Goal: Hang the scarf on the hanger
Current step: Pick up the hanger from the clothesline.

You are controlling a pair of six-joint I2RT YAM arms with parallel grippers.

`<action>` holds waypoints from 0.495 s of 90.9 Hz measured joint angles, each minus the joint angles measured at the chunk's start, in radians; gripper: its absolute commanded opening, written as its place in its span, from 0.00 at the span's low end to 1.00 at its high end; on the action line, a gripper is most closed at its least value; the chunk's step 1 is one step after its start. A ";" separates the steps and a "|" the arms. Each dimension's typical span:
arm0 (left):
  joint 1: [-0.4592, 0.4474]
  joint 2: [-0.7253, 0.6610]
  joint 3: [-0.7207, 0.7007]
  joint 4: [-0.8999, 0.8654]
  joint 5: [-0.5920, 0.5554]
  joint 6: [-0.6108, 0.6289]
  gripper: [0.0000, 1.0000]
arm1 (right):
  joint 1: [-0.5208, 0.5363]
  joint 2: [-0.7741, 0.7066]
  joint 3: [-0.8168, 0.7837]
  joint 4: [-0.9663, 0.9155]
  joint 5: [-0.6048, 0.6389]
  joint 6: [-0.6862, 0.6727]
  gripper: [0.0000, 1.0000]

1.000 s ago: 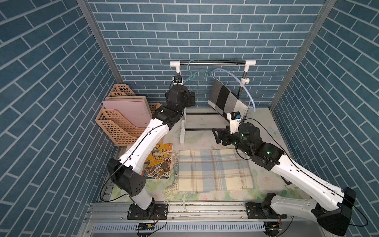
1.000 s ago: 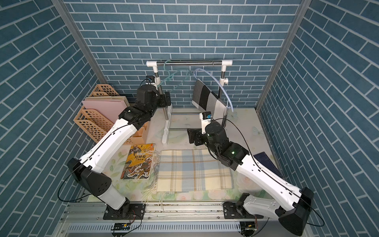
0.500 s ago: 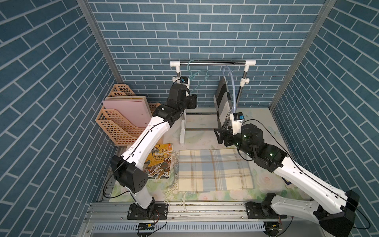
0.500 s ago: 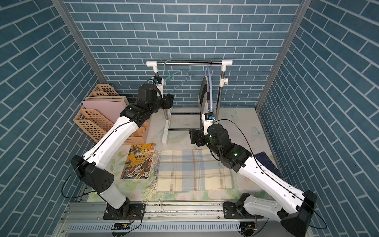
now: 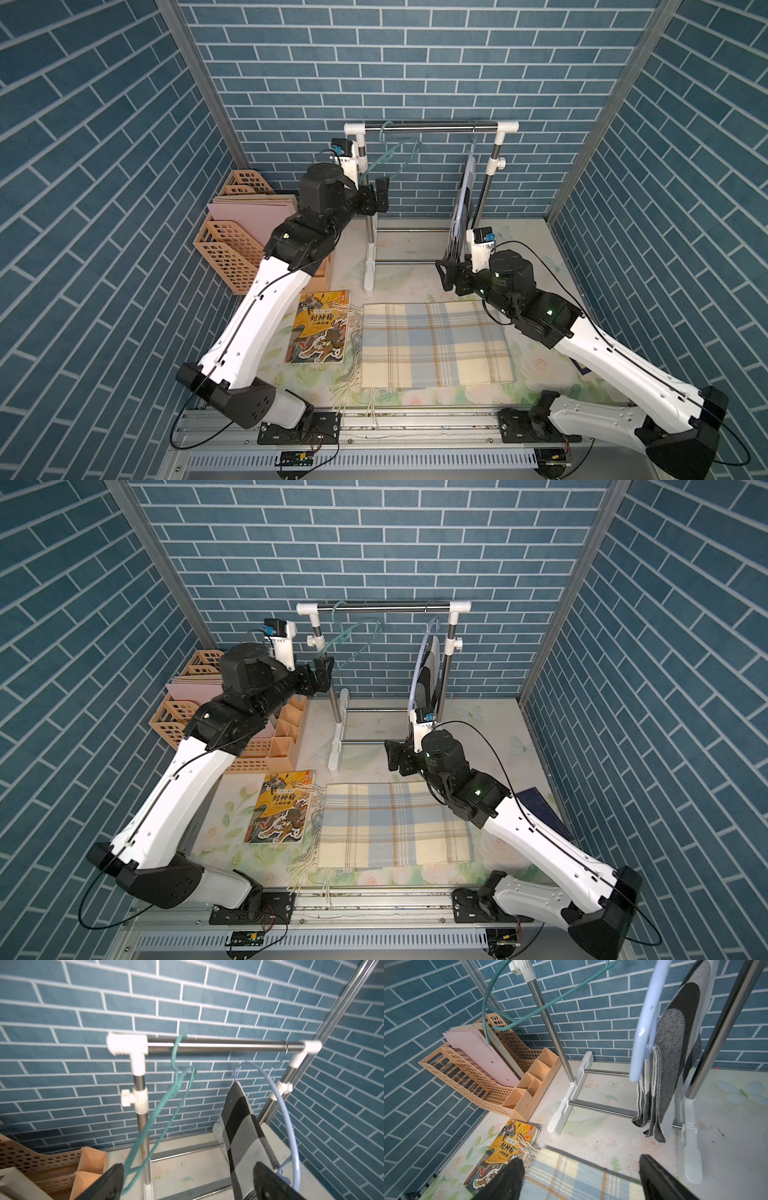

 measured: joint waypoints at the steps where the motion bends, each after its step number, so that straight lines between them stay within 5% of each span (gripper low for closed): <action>1: 0.004 0.000 0.010 -0.003 -0.002 0.000 1.00 | -0.001 0.000 0.000 0.000 0.000 0.000 0.90; 23: 0.116 0.190 0.224 -0.118 0.046 -0.002 1.00 | -0.004 0.003 0.002 0.003 -0.011 -0.001 0.91; 45: 0.178 0.386 0.290 -0.227 0.235 0.001 1.00 | -0.009 0.004 0.024 0.000 -0.020 -0.019 0.91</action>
